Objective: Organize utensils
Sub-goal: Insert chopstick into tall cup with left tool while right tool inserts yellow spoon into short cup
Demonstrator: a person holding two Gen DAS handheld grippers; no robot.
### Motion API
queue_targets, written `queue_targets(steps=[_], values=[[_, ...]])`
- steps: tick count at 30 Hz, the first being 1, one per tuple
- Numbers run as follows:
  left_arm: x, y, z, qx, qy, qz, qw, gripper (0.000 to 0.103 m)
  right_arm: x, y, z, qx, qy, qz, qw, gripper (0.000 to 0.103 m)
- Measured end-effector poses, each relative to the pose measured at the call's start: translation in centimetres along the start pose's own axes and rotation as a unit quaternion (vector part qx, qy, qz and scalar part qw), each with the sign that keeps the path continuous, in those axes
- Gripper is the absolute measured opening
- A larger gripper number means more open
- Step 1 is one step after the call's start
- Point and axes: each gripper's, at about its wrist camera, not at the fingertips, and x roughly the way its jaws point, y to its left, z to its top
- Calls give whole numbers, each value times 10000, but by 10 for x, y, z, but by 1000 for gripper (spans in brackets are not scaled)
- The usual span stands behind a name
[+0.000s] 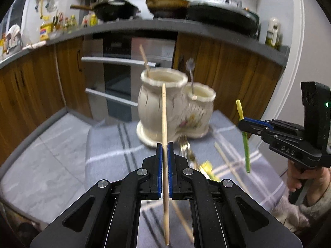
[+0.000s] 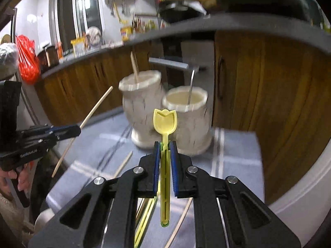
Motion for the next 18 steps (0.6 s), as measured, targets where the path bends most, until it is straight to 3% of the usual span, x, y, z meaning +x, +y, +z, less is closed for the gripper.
queue_targets(steps=[10,14,18], values=[[16,-4,60,-2,-756,-292,9967,5,13,-20,51,100,-777,22,9969,10],[31,4,90,-294,-1072,-472,9927,5,19,-27,80,211,-1163,113,9929,10],[44,8,116,-549,-1462,-404,9869,5,30,-35,100,423,-1488,128,9879,10]])
